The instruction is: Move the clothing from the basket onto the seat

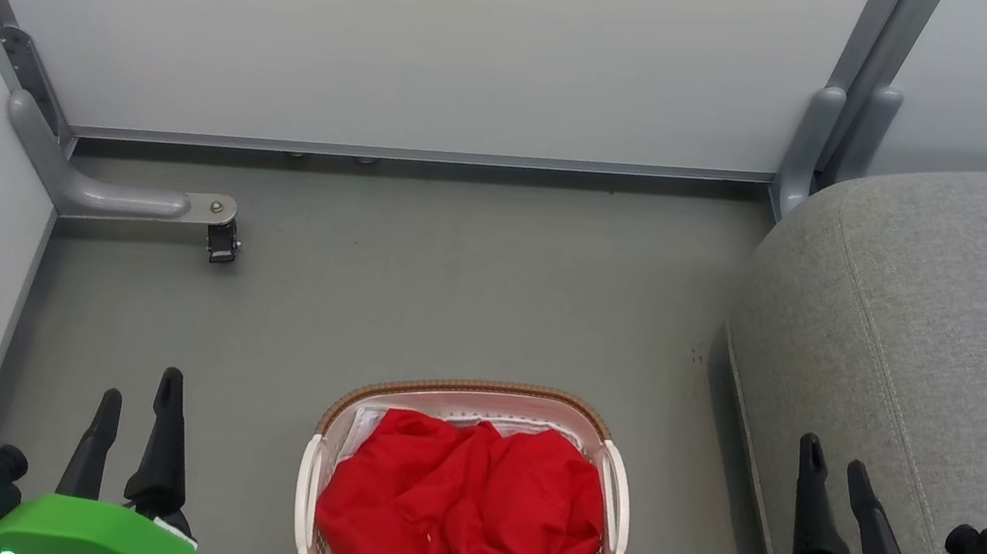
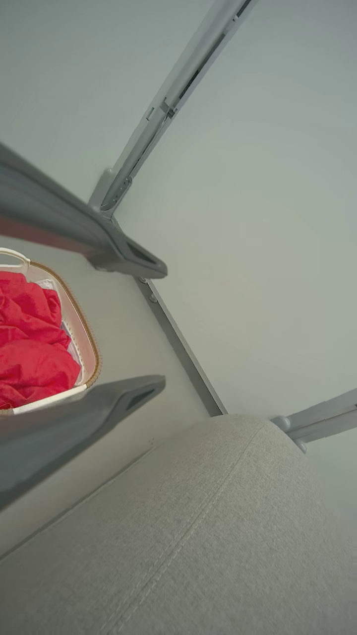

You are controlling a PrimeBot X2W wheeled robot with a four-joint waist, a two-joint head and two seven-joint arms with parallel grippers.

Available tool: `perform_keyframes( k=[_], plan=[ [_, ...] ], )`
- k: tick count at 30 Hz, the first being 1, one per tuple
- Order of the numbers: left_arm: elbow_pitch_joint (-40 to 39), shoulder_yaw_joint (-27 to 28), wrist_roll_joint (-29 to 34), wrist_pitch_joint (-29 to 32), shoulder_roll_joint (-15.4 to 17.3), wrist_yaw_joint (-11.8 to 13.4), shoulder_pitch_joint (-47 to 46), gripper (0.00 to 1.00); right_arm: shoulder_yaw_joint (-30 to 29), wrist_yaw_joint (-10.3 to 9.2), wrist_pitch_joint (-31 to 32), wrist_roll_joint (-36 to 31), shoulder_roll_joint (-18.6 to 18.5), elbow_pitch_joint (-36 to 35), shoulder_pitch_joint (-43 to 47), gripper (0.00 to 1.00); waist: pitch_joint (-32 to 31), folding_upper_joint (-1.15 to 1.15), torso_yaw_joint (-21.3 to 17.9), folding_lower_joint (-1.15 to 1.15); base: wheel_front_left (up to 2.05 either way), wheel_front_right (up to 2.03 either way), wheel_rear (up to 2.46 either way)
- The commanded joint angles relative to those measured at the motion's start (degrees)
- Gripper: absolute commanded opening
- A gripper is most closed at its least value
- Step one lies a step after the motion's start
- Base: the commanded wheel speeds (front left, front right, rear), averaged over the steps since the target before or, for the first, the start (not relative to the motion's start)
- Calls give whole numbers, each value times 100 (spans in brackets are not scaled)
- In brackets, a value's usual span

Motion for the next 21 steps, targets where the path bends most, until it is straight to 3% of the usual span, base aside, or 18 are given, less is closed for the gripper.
perform_keyframes(
  k=[1,21],
  plan=[
    [-42,-12,192,-67,44,32,54,100,43,1,-65,-243,-39,-68,14,100,-4,0,4,0,0,0,0],
    [182,-154,1158,-344,53,106,288,100,212,2,-346,-1550,-53,163,63,100,-63,0,54,0,0,0,0]
  ],
)
